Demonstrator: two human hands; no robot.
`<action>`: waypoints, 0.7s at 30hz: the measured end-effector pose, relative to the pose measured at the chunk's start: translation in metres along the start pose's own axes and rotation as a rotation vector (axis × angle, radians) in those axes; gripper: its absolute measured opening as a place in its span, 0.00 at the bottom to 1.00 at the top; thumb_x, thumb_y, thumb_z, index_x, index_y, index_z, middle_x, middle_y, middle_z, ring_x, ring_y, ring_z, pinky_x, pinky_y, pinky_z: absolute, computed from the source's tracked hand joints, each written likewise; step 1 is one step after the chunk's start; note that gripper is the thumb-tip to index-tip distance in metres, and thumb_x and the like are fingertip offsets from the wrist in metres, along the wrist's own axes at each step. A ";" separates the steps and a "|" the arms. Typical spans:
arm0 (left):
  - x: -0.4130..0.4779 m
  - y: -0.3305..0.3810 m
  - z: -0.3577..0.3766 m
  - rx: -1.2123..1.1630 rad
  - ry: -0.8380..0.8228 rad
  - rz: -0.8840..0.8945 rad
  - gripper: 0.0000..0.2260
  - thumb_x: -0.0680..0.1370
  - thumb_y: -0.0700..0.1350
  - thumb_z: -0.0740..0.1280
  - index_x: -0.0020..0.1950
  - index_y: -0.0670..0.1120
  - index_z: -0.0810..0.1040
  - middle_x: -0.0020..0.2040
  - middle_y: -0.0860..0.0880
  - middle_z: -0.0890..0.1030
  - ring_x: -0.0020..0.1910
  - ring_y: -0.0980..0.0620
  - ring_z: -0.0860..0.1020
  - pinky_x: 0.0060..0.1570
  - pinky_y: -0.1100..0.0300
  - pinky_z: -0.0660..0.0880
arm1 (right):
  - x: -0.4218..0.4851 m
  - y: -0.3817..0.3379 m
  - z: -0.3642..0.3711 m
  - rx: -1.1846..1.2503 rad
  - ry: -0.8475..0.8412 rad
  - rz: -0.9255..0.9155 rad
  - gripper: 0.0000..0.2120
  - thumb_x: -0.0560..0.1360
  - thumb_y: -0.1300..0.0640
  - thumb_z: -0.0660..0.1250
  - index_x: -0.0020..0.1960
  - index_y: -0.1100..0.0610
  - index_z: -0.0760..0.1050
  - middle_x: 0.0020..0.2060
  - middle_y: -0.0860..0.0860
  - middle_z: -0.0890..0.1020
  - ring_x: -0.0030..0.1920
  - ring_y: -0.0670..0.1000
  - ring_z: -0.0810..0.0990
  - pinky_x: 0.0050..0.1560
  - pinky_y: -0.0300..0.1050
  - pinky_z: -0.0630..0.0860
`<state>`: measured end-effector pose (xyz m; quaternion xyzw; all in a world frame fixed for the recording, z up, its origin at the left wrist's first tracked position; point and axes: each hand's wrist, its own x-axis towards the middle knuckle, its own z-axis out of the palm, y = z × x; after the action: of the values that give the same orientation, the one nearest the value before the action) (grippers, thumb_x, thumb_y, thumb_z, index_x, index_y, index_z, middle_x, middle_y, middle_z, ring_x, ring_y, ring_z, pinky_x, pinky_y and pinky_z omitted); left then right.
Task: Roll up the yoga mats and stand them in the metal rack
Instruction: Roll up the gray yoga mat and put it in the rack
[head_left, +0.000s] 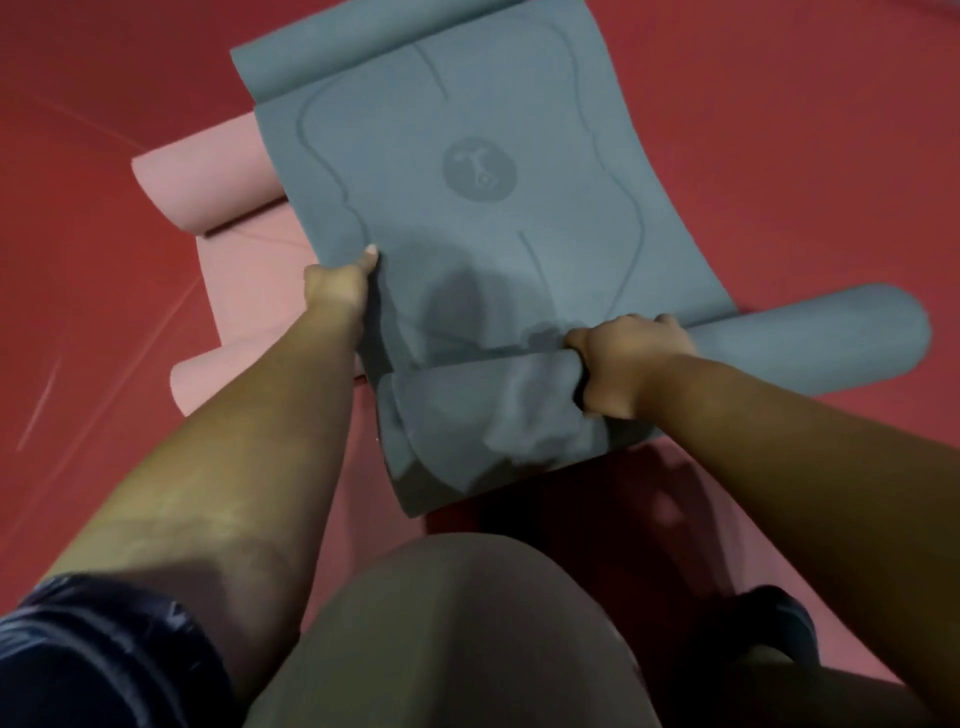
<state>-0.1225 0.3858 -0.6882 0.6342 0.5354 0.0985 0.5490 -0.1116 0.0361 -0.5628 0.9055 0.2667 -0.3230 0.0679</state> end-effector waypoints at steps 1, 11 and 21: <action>-0.010 0.011 0.008 0.003 -0.026 0.052 0.29 0.72 0.53 0.81 0.68 0.44 0.79 0.61 0.48 0.86 0.57 0.48 0.85 0.62 0.50 0.82 | -0.002 0.002 -0.004 -0.004 -0.003 0.011 0.22 0.69 0.48 0.69 0.64 0.41 0.77 0.59 0.51 0.83 0.64 0.58 0.81 0.63 0.56 0.69; -0.152 0.117 0.169 0.240 -0.454 0.546 0.31 0.85 0.41 0.67 0.86 0.45 0.60 0.76 0.46 0.76 0.73 0.48 0.75 0.69 0.66 0.67 | -0.055 0.069 -0.070 -0.143 0.051 0.382 0.20 0.75 0.52 0.71 0.67 0.51 0.80 0.65 0.52 0.82 0.66 0.58 0.81 0.55 0.50 0.67; -0.325 0.115 0.304 0.644 -0.909 0.903 0.30 0.84 0.43 0.67 0.85 0.49 0.63 0.72 0.37 0.76 0.72 0.37 0.75 0.74 0.50 0.69 | -0.146 0.155 -0.034 0.055 -0.345 0.669 0.20 0.58 0.48 0.84 0.44 0.53 0.80 0.42 0.52 0.78 0.43 0.59 0.79 0.53 0.55 0.83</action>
<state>0.0276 -0.0294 -0.5608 0.9027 -0.0583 -0.1208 0.4089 -0.1059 -0.1498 -0.4532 0.8763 -0.0678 -0.4379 0.1889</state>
